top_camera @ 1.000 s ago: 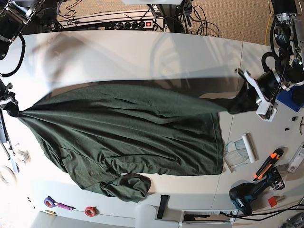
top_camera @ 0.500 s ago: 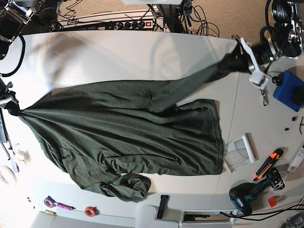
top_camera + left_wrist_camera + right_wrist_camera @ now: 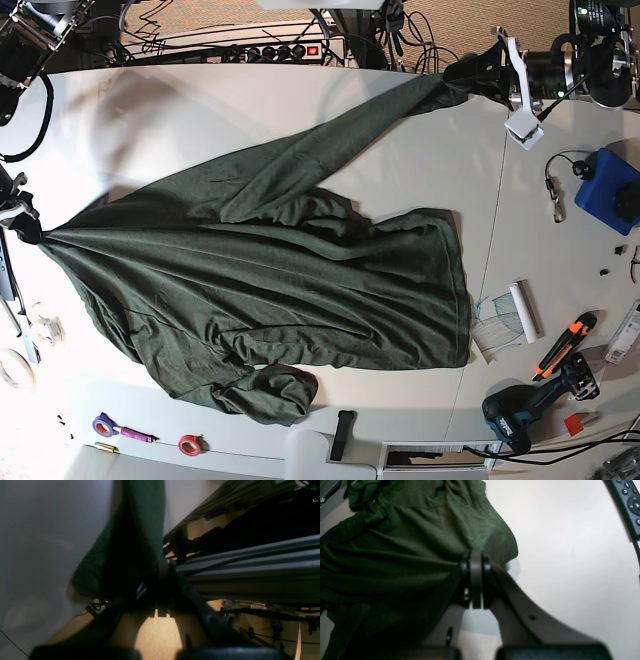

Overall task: Layout the t-shirt on the table in an organized manner, then fold the t-shirt properly
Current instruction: 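Pull the sleeve with the left gripper away from the shirt body, then grasp the shirt edge with the right gripper and pull it outward, then release the sleeve and move the left gripper to the shirt middle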

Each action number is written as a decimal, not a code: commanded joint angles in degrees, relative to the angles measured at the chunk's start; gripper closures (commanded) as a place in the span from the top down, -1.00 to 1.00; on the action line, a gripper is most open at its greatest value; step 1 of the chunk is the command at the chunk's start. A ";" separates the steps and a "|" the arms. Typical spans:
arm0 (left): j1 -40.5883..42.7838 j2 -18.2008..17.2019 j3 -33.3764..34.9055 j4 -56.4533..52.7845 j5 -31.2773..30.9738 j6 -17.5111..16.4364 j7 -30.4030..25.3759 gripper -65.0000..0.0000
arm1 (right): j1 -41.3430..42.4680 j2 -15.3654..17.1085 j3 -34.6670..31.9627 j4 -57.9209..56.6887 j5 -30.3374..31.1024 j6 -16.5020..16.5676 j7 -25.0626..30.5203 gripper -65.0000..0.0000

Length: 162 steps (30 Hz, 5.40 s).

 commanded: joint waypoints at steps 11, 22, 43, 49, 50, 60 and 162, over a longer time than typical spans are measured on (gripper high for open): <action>-2.89 -0.90 -0.48 0.94 2.62 0.36 -9.09 -1.00 | 0.87 1.97 0.46 1.07 1.57 2.10 -4.39 -0.04; -3.58 -0.87 -0.48 0.92 2.71 0.36 -9.03 -1.00 | -0.57 -1.90 0.48 1.07 20.57 6.07 -17.53 -0.04; -3.58 -0.85 -0.48 0.92 3.13 0.36 -9.05 -1.00 | -7.65 -20.52 2.45 1.05 19.93 2.64 -8.37 -0.04; -3.58 -0.87 -0.48 0.92 3.15 0.36 -9.03 -1.00 | -7.04 -24.09 2.45 1.05 12.02 -3.21 -6.21 -0.04; -3.58 -0.87 -0.48 0.92 3.15 0.36 -9.03 -1.00 | -7.10 -24.44 2.45 1.07 11.91 -3.39 -6.27 -0.04; -3.58 -0.85 -0.48 0.92 3.10 0.36 -9.05 -1.00 | -7.50 -24.39 2.34 6.25 6.73 -1.20 -8.72 -0.05; -4.96 -0.85 -0.37 0.94 28.00 0.36 -33.81 -0.37 | -29.62 -16.48 -25.75 44.65 -47.54 -12.33 -13.44 -0.24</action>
